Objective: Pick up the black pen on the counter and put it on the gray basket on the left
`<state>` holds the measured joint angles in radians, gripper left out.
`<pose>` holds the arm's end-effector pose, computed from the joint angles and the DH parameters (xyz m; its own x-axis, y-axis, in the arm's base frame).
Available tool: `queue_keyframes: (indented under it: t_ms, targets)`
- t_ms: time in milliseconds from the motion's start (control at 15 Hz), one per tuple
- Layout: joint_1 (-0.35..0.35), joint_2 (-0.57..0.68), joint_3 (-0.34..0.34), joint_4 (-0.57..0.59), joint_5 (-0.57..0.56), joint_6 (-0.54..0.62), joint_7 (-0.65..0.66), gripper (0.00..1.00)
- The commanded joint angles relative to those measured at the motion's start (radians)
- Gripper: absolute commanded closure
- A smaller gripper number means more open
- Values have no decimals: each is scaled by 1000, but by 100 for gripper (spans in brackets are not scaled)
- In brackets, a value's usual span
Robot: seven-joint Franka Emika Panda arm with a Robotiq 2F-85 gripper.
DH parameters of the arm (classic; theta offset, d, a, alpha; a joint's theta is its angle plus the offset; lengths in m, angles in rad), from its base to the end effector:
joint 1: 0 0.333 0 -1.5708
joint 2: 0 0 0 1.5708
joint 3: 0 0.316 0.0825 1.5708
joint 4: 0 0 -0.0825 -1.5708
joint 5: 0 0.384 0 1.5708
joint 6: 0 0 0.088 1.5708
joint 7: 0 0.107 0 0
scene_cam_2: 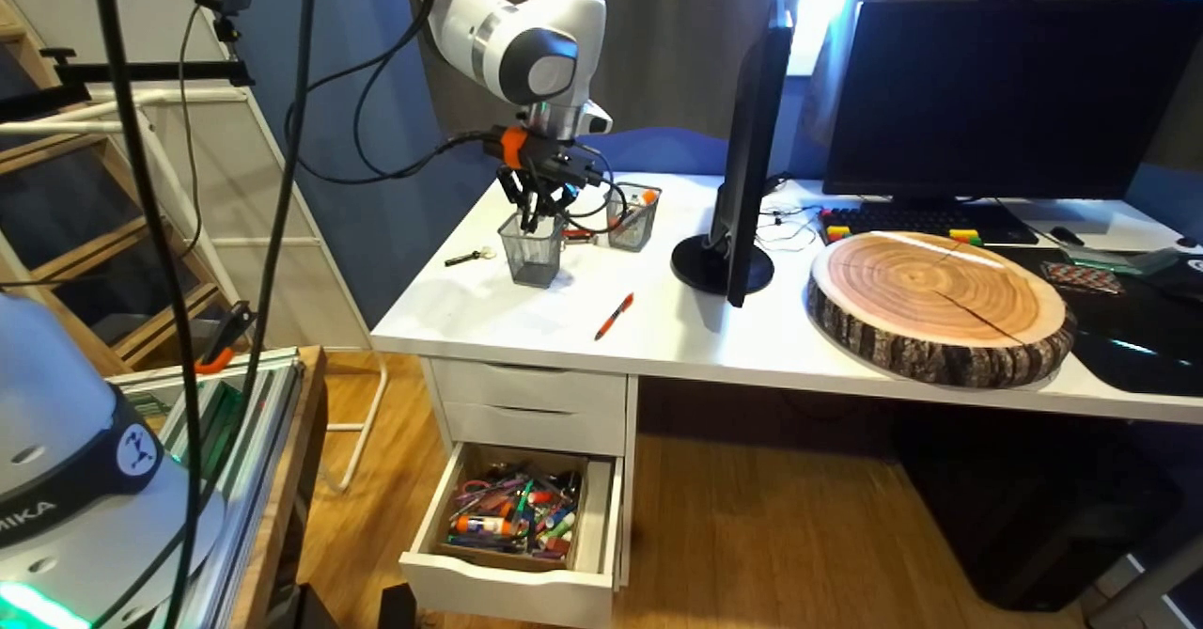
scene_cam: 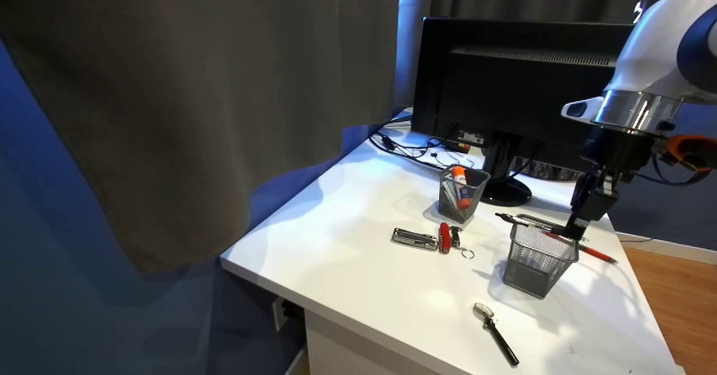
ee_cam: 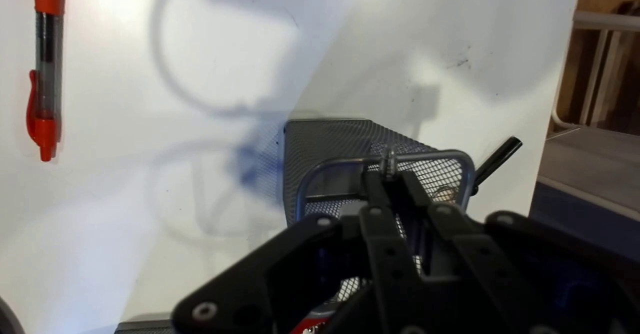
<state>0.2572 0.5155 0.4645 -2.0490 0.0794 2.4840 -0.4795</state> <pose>0.4472 0.3889 0.2073 0.4722 0.8779 0.0795 0.8605 -0.4395 -0.2577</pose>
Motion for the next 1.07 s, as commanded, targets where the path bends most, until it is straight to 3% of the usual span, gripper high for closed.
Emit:
queue_keyframes:
  t_ms: [0,733,800,867,1000]
  targets:
    - [-25,-43,21,-62,41,43,2,97]
    - [-33,-43,24,-76,61,60,6,97]
    - [-29,-44,20,-77,63,66,19,63]
    - [-31,-45,21,-78,63,62,14,62]
    - [-24,-62,12,-87,51,62,28,49]
